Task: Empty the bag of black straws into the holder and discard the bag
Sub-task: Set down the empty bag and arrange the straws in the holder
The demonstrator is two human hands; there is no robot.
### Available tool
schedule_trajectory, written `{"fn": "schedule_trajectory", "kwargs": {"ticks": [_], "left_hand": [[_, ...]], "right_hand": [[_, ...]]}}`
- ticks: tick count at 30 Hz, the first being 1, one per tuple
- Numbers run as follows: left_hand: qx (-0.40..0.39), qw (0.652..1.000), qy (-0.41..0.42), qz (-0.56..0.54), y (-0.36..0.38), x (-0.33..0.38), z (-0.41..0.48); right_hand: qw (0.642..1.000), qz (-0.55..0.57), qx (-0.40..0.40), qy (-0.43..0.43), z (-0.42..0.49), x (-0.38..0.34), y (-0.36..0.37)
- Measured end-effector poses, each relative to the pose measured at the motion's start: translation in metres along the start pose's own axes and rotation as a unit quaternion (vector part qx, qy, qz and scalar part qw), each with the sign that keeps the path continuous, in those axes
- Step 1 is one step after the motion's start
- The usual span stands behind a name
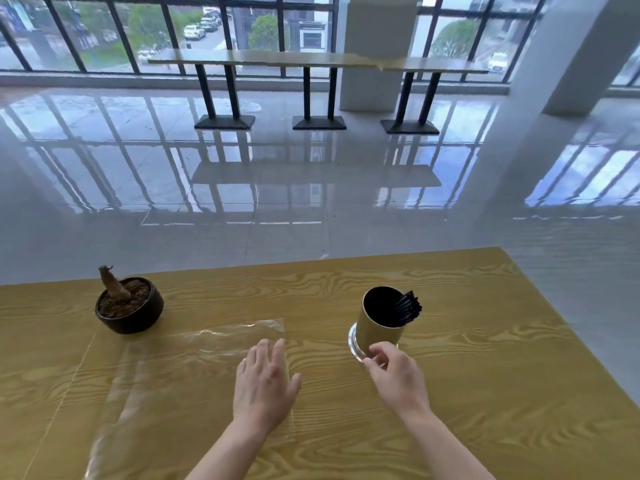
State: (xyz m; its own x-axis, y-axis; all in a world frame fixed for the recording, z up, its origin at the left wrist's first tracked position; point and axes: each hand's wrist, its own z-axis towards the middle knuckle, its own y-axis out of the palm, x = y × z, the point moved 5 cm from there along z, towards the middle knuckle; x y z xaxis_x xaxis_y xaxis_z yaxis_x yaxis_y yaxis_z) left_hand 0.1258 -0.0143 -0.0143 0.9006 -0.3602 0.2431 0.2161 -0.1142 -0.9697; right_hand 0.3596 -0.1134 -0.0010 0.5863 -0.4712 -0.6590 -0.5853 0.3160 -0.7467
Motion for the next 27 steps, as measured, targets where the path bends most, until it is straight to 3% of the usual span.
{"fn": "schedule_trajectory", "kwargs": {"ticks": [8,15,22,27], "left_hand": [[-0.031,0.977,0.114,-0.180,-0.008,0.114,0.043],[-0.123,0.956,0.101,-0.245,-0.017,0.169,0.075],[-0.145,0.953,0.073,-0.255,-0.010,0.175,0.092],[-0.136,0.952,0.058,-0.269,-0.009,0.176,0.098]], "right_hand": [[0.986,0.079,0.141,0.041,0.011,0.027,-0.071],[0.998,-0.019,0.061,0.025,0.052,0.021,-0.083],[0.997,-0.080,0.020,0.001,0.088,0.008,-0.073],[0.989,-0.122,0.030,-0.072,0.099,0.002,-0.068]]}}
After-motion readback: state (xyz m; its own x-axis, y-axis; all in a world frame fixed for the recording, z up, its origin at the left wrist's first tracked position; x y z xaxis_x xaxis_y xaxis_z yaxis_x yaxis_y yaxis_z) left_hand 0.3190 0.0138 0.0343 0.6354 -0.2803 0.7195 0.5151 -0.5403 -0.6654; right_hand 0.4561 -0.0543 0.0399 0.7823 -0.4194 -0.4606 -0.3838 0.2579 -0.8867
